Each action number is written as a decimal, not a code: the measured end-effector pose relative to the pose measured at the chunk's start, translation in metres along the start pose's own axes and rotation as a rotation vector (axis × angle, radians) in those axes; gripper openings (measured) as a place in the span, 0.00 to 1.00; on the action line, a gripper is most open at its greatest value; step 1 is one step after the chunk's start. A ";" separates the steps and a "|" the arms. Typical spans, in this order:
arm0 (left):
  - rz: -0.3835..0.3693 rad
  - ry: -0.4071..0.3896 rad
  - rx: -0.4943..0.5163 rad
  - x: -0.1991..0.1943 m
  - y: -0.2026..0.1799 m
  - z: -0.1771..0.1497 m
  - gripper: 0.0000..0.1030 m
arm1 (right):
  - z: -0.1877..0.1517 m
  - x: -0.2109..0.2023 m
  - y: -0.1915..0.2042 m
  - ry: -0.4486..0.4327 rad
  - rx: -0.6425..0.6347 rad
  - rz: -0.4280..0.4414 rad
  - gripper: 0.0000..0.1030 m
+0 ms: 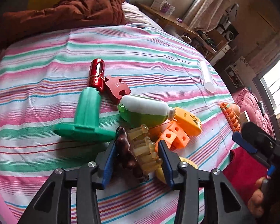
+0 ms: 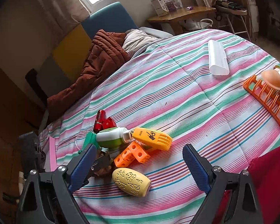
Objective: Organize rigid objects
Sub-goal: 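Close the left tool on the brown comb with yellow pegs, then lift the comb with the left tool while the right grasps the yellow egg block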
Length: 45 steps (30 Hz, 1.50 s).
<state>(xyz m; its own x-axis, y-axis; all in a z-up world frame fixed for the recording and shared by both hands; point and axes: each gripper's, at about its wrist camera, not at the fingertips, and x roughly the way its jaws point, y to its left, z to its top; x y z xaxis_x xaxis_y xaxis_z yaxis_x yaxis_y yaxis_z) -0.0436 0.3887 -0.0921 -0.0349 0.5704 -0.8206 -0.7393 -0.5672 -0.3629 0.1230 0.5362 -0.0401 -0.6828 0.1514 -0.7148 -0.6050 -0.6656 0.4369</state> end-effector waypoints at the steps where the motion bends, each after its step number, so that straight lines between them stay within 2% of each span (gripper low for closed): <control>1: -0.004 -0.009 0.013 -0.006 0.000 -0.002 0.36 | 0.000 0.001 0.001 0.005 -0.006 -0.002 0.91; 6: -0.002 -0.020 0.049 -0.019 0.006 -0.017 0.33 | -0.006 0.013 0.007 0.056 -0.044 -0.022 0.91; 13: -0.001 -0.008 0.100 -0.031 0.004 -0.035 0.34 | -0.016 0.033 0.010 0.148 -0.051 0.006 0.91; 17: 0.019 0.013 0.102 -0.029 0.003 -0.035 0.43 | -0.020 0.040 0.015 0.181 -0.081 0.011 0.91; 21: 0.044 0.011 0.111 -0.023 0.001 -0.030 0.45 | -0.025 0.046 0.021 0.203 -0.118 0.001 0.91; 23: 0.051 0.008 0.122 -0.021 0.000 -0.028 0.44 | -0.026 0.050 0.022 0.214 -0.128 -0.006 0.91; 25: 0.020 0.010 0.129 -0.021 0.000 -0.030 0.37 | -0.028 0.053 0.023 0.226 -0.138 -0.010 0.91; 30: -0.011 0.008 0.141 -0.031 0.004 -0.042 0.36 | -0.032 0.062 0.027 0.253 -0.170 -0.014 0.91; 34: -0.024 0.002 0.119 -0.047 0.014 -0.057 0.36 | -0.037 0.067 0.036 0.274 -0.231 -0.013 0.91; 43: -0.010 -0.040 0.119 -0.081 0.024 -0.084 0.36 | -0.047 0.085 0.058 0.311 -0.445 -0.091 0.91; 45: -0.007 -0.043 0.117 -0.083 0.025 -0.088 0.36 | -0.052 0.093 0.058 0.344 -0.479 -0.127 0.81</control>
<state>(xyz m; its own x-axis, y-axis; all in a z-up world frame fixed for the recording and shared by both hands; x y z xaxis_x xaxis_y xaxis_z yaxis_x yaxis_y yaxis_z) 0.0004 0.2750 -0.0720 -0.0563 0.6004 -0.7977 -0.8128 -0.4916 -0.3126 0.0454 0.4739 -0.1093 -0.3969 0.0597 -0.9159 -0.3671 -0.9249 0.0988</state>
